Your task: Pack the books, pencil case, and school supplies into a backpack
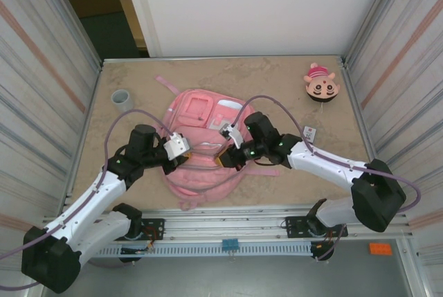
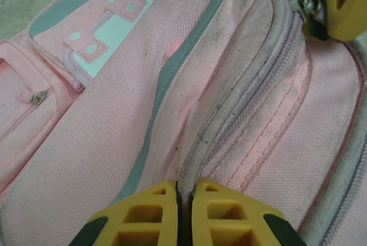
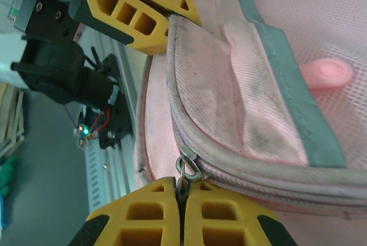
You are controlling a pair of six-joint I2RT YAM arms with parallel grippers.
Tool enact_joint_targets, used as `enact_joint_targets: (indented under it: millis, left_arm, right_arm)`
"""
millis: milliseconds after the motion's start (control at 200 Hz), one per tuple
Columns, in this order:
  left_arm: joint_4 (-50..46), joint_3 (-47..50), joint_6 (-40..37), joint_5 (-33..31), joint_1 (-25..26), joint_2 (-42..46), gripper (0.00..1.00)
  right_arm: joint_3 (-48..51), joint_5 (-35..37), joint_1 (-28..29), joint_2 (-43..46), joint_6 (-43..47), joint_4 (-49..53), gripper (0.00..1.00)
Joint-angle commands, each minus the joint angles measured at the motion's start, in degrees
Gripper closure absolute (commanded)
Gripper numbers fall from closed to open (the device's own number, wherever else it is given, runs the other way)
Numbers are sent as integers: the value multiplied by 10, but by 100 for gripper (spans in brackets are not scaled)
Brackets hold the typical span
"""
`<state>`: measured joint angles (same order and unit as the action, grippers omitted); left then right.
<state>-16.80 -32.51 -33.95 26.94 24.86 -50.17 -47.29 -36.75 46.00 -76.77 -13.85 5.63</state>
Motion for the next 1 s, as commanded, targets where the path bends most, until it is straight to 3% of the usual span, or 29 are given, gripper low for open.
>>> enact_joint_targets:
  millis: [0, 200, 491, 636, 822, 907, 992]
  left_arm:
    - [71, -15, 44, -25, 1, 7, 98]
    - [78, -32, 67, -98, 65, 1, 98]
    - [128, -48, 104, -209, 178, -34, 98]
    - [157, -56, 97, -227, 222, -63, 98]
    - [172, -60, 110, -221, 226, -74, 97]
    - [175, -57, 113, -215, 226, -70, 97]
    - [169, -51, 99, -219, 226, -65, 97]
  right_arm:
    - [-25, 34, 34, 21, -88, -4, 100]
    - [-40, 67, 37, 10, -230, 12, 100]
    - [-49, 129, 30, 32, -322, 91, 100]
    - [-42, 99, 31, 28, -359, 60, 100]
    - [-22, 82, 29, 27, -407, 10, 98]
    - [-17, 76, 26, 26, -416, 0, 93]
    - [-7, 60, 5, 32, -427, 0, 77]
